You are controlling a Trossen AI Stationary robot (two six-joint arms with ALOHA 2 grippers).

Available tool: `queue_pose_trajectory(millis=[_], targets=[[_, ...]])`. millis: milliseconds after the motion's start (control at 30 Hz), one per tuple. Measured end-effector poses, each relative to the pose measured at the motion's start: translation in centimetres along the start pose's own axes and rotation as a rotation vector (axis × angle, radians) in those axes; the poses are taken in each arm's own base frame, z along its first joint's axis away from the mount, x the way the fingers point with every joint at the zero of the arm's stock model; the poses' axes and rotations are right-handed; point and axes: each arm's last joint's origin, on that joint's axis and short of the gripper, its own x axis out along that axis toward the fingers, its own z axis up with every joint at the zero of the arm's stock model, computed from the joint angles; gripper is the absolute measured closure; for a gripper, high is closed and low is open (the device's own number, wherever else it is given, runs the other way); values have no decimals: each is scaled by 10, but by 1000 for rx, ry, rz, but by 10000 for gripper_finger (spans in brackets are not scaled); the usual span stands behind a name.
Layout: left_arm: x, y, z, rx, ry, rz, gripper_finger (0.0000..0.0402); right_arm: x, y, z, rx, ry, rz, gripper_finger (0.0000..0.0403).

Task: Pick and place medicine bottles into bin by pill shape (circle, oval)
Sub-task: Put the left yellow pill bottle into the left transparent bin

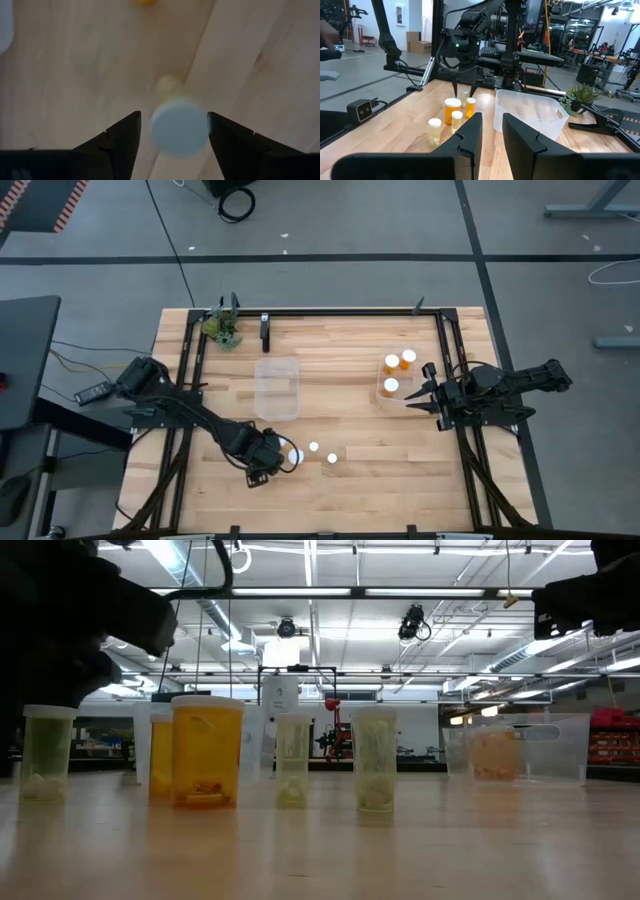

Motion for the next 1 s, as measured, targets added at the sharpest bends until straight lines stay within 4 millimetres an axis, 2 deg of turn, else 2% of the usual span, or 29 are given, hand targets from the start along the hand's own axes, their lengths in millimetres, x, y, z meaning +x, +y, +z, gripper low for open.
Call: queue_pose_trajectory(millis=[633,1000], targets=[[1,0,4,-70,-61,19,173,0,0,0,0,0,0,319],[1,0,4,-75,-61,24,252,0,0,0,0,0,0,319]])
